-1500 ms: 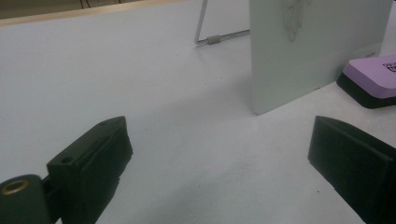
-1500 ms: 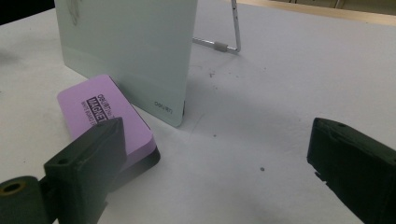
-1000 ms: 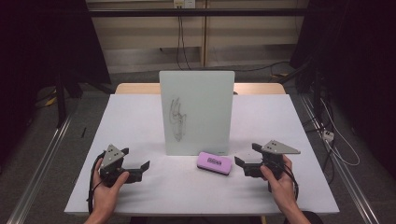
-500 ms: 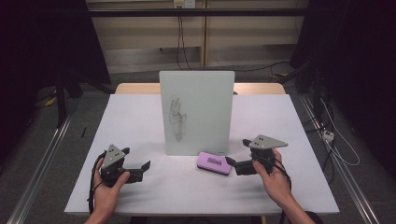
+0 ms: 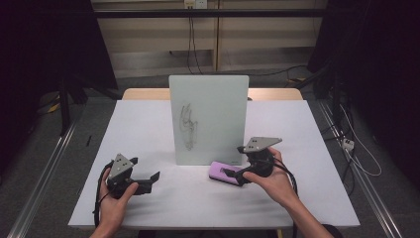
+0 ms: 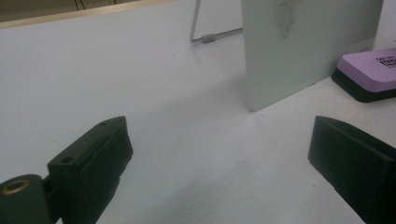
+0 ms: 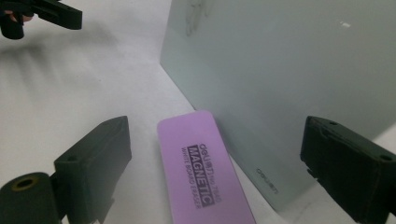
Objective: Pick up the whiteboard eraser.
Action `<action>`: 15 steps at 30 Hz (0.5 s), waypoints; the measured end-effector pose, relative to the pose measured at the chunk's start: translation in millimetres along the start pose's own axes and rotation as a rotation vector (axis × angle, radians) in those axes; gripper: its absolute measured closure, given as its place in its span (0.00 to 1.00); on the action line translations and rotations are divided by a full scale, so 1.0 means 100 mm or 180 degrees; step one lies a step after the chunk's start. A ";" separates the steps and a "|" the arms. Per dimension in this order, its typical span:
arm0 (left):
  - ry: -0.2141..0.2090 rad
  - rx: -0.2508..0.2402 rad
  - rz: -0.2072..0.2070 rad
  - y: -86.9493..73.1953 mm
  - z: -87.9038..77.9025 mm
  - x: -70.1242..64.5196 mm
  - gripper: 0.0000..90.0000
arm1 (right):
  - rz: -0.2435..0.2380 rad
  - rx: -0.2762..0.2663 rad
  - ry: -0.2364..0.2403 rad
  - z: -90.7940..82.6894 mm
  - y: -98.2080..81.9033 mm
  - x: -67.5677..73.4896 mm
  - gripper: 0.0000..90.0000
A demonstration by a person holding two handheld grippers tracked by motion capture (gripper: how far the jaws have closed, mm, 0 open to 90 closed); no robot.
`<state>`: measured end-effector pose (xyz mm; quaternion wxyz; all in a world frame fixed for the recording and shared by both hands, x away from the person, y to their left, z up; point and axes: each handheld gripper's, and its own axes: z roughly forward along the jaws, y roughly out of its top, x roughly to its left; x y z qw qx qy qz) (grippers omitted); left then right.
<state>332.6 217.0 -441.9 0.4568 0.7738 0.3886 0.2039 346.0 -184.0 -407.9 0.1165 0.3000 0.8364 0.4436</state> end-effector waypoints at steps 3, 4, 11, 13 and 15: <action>0.0010 0.0003 0.0013 0.00 -0.01 0.01 0.06 | -0.0043 0.0096 0.0050 0.06 0.05 -0.02 0.11; 0.0001 0.0000 -0.0005 0.00 0.00 0.01 0.06 | -0.0036 0.0132 0.0069 0.08 0.07 -0.02 0.11; -0.0005 0.0003 -0.0003 0.00 0.00 0.00 0.06 | -0.0106 0.0409 0.0201 0.18 0.19 -0.06 0.13; -0.0016 0.0038 0.0017 -0.01 0.01 0.01 0.06 | -0.0173 0.0551 0.0232 0.24 0.20 -0.07 0.15; -0.0018 0.0038 0.0010 -0.01 0.01 0.00 0.06 | -0.0216 0.0622 0.0245 0.28 0.20 -0.07 0.14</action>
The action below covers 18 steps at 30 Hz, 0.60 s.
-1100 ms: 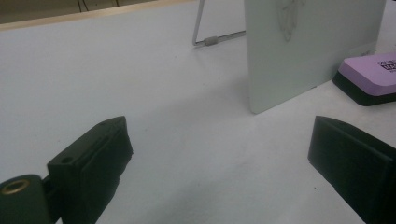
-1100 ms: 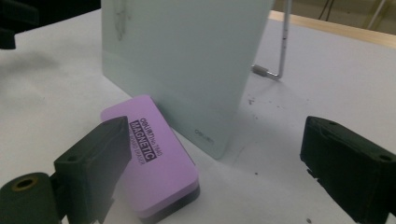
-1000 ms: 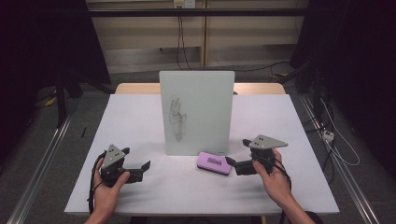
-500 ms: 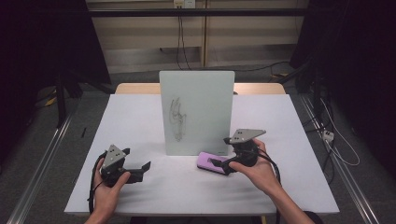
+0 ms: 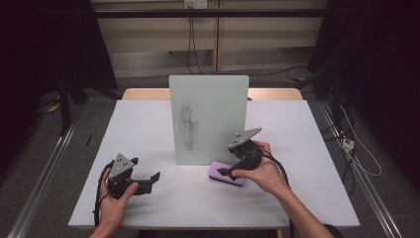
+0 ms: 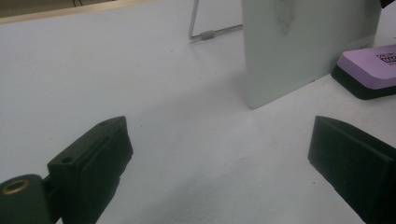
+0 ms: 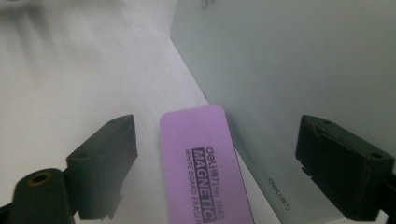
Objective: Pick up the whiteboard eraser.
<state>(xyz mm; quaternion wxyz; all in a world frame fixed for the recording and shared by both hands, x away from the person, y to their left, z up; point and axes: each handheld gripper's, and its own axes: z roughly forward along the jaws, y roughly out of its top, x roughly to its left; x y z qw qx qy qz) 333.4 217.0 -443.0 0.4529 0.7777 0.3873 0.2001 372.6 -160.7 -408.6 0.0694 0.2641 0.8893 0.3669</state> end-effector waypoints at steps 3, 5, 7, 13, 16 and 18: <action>-0.0006 0.0011 0.0005 0.00 0.01 0.00 0.06 | -0.0110 0.0137 0.0035 0.03 0.05 0.01 0.19; -0.0008 0.0006 0.0013 0.00 0.01 0.00 0.06 | -0.0122 0.0187 0.0092 0.03 0.08 0.02 0.23; 0.0000 0.0013 0.0012 0.00 0.00 0.00 0.06 | -0.0142 0.0216 0.0124 0.05 0.07 0.02 0.25; -0.0015 0.0007 0.0007 0.00 0.00 0.01 0.06 | -0.0227 0.0472 0.0122 0.13 0.02 0.05 0.30; -0.0018 0.0017 0.0006 0.00 0.00 0.01 0.06 | -0.0274 0.0554 0.0129 0.13 0.01 0.05 0.34; -0.0021 0.0017 0.0007 0.00 0.00 0.01 0.06 | -0.0265 0.0569 0.0143 0.13 0.01 0.05 0.35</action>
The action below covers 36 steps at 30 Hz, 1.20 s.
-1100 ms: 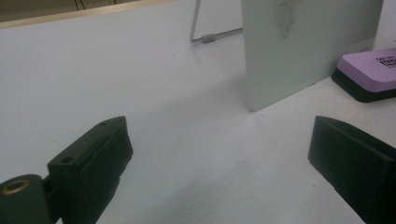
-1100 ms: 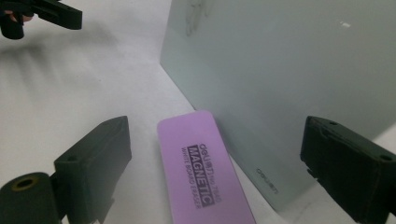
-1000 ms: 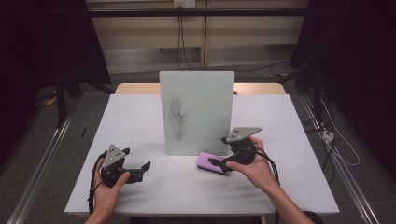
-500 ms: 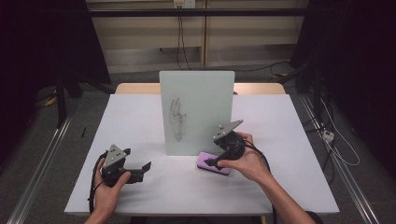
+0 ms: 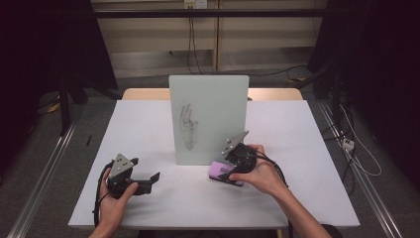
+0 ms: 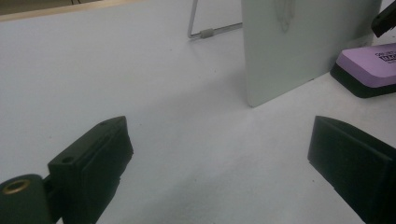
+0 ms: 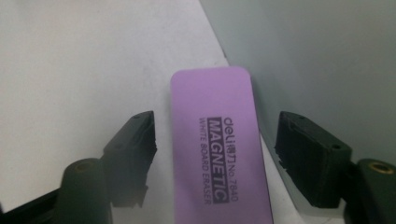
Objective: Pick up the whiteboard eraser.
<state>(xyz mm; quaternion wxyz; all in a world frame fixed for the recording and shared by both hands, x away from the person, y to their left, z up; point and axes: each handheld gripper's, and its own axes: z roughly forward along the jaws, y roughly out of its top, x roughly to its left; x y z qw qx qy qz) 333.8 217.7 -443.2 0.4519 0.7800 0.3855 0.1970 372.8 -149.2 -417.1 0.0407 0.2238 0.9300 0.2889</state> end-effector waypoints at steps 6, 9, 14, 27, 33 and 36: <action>-0.0006 0.0005 -0.0024 -0.01 0.00 0.00 0.06 | -0.0019 0.0132 0.0019 0.02 -0.02 0.00 0.40; -0.0005 0.0001 -0.0023 -0.01 0.00 0.00 0.06 | -0.0053 0.0146 0.0015 0.02 -0.02 0.00 0.40; -0.0009 0.0019 -0.0005 -0.01 0.00 0.00 0.06 | -0.0093 0.0179 -0.0058 0.01 -0.03 -0.01 0.37; -0.0013 0.0023 -0.0004 -0.01 0.00 0.01 0.06 | -0.0198 0.0385 -0.0060 0.08 -0.03 0.01 0.46; -0.0020 0.0031 -0.0009 -0.01 0.01 0.00 0.06 | -0.0240 0.0396 -0.0046 0.08 -0.02 0.00 0.46; -0.0022 0.0033 0.0002 -0.01 0.01 0.01 0.06 | -0.0221 0.0423 -0.0058 0.08 -0.01 0.01 0.46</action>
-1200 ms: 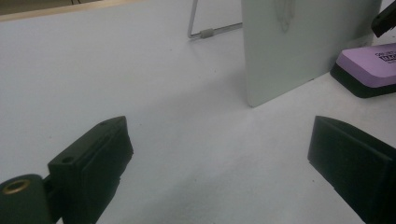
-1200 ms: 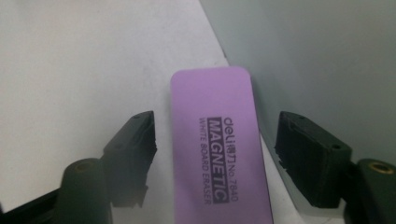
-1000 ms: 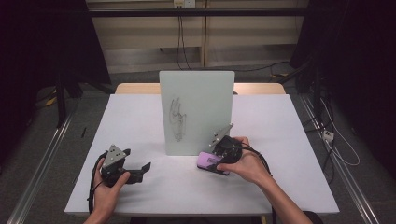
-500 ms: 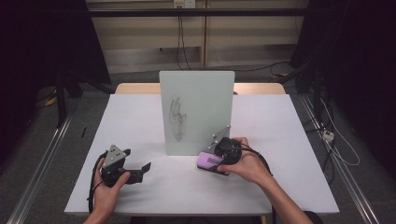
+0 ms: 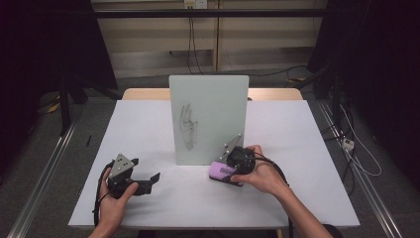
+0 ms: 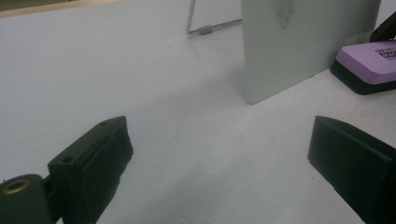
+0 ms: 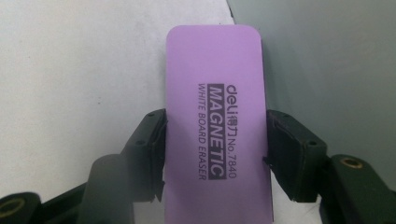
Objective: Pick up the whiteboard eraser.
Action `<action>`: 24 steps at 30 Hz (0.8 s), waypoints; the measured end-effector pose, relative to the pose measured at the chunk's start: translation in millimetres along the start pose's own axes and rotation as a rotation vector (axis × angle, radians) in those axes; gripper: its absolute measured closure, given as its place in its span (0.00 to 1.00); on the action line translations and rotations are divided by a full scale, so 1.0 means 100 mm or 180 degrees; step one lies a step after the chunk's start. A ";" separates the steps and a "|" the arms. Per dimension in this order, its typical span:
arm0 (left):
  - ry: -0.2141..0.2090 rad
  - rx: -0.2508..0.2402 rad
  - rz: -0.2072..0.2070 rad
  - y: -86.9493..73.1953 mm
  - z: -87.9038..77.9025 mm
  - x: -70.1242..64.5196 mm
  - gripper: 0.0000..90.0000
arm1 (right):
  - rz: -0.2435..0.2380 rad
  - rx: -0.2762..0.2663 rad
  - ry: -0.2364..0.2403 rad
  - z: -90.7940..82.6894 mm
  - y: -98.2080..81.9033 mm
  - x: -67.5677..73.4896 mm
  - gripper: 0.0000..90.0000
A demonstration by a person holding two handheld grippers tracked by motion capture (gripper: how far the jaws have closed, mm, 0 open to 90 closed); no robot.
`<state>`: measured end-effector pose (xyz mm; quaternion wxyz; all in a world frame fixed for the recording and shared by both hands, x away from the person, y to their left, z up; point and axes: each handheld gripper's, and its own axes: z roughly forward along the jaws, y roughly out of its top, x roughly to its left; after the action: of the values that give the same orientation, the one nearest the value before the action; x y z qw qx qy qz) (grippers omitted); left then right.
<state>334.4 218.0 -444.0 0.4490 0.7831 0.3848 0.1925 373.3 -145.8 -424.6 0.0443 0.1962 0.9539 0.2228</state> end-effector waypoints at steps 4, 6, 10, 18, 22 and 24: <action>0.0002 0.0003 -0.0014 0.00 0.00 0.00 0.06 | -0.0039 0.0032 -0.0018 0.00 0.01 0.01 0.46; 0.0002 -0.0001 -0.0009 0.00 0.00 0.00 0.06 | -0.0096 0.0058 0.0007 0.00 0.02 0.00 0.45; 0.0014 -0.0003 -0.0002 0.00 0.00 0.01 0.06 | -0.0069 0.0076 0.0051 0.02 0.03 0.00 0.43; 0.0003 0.0004 -0.0010 0.00 0.00 0.00 0.06 | -0.0092 0.0118 0.0013 0.03 0.04 0.00 0.46; 0.0007 -0.0002 -0.0006 0.00 0.00 0.01 0.06 | -0.0114 0.0046 0.0031 0.01 0.02 -0.01 0.46; 0.0008 -0.0004 -0.0006 0.00 -0.01 0.02 0.06 | -0.0025 0.0033 0.0034 -0.01 0.02 0.01 0.46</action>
<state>335.0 219.5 -443.7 0.4491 0.7823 0.3860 0.1933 372.9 -143.8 -422.5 0.0392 0.1915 0.9560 0.2187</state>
